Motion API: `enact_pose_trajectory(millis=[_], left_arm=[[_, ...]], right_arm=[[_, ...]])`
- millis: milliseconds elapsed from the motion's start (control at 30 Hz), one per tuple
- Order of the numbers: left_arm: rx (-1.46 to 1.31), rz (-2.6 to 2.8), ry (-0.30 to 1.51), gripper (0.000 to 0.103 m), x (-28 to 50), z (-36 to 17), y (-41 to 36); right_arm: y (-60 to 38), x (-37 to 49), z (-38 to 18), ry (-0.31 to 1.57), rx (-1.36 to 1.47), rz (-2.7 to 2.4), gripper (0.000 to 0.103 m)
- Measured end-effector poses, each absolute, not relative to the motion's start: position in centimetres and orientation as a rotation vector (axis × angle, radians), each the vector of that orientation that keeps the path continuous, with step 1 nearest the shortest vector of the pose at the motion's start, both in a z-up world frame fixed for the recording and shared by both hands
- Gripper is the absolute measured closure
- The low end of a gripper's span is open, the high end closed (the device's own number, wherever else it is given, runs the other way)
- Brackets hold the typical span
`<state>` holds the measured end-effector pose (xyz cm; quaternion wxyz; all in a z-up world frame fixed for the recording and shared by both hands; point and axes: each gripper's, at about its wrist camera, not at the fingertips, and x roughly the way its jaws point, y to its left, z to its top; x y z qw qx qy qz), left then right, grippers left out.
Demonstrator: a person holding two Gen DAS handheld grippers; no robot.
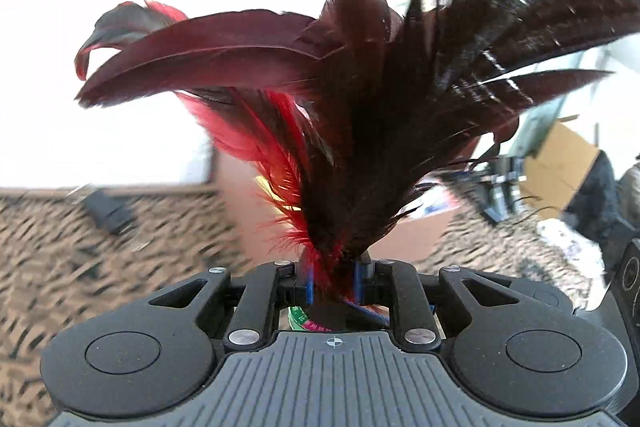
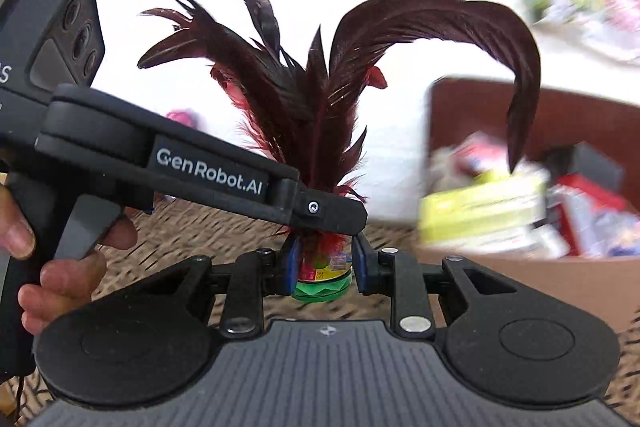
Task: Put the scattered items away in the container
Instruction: 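Lift the shuttlecock off the mat with the left tool, then carry the shuttlecock over the cardboard box and open the left tool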
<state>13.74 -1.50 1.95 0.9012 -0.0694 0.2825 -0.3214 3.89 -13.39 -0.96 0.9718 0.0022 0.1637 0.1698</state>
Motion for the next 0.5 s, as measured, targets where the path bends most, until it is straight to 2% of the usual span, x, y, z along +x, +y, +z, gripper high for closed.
enact_pose_trajectory(millis=[267, 300, 333, 500], left_arm=[[-0.099, -0.775, 0.553, 0.089, 15.0, 5.4, -9.8], [-0.096, -0.786, 0.555, 0.088, 15.1, 5.8, -10.6], [-0.092, -0.793, 0.558, 0.088, 15.7, 6.0, -11.2], [-0.063, -0.781, 0.569, 0.088, 20.1, 5.1, -13.6]], right_arm=[[-19.9, 4.9, 1.6, 0.280, 0.021, 0.244, 0.076], [-20.4, 5.3, 1.7, 0.278, 0.024, 0.241, 0.084], [-20.9, 5.6, 1.7, 0.277, 0.029, 0.239, 0.086], [-22.2, 10.0, 1.4, 0.304, 0.002, 0.211, 0.086]])
